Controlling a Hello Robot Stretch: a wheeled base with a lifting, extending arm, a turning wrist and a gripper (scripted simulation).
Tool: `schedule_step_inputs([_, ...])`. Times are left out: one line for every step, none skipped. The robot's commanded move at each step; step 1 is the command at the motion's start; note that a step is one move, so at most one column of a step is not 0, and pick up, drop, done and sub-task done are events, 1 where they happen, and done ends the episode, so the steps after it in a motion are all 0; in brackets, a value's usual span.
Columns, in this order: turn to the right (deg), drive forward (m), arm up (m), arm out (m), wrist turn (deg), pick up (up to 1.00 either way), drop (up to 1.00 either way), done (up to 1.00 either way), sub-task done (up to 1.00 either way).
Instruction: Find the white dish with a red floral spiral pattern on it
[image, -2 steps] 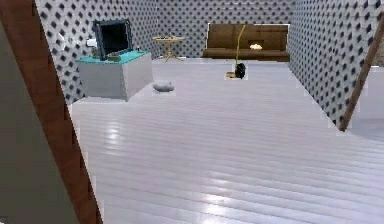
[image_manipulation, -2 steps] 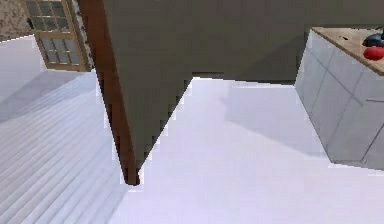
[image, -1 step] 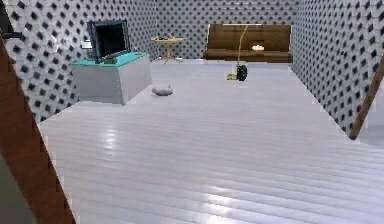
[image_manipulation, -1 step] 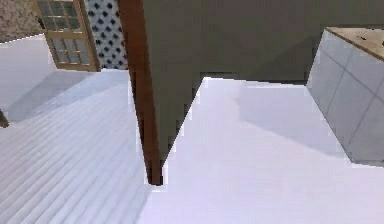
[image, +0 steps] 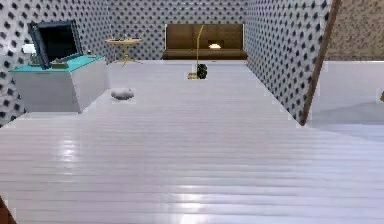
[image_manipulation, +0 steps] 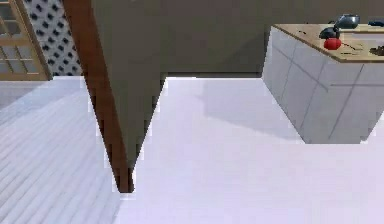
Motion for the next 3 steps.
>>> schedule_step_inputs([0.0,0.9,0.0,0.0,0.0,0.0,0.0,0.0,0.0])
schedule_step_inputs([-15.0,0.0,0.0,0.0,0.0,0.0,0.0,0.0,0.0])
schedule_step_inputs([0.0,1.0,0.0,0.0,0.0,0.0,0.0,0.0,0.0])
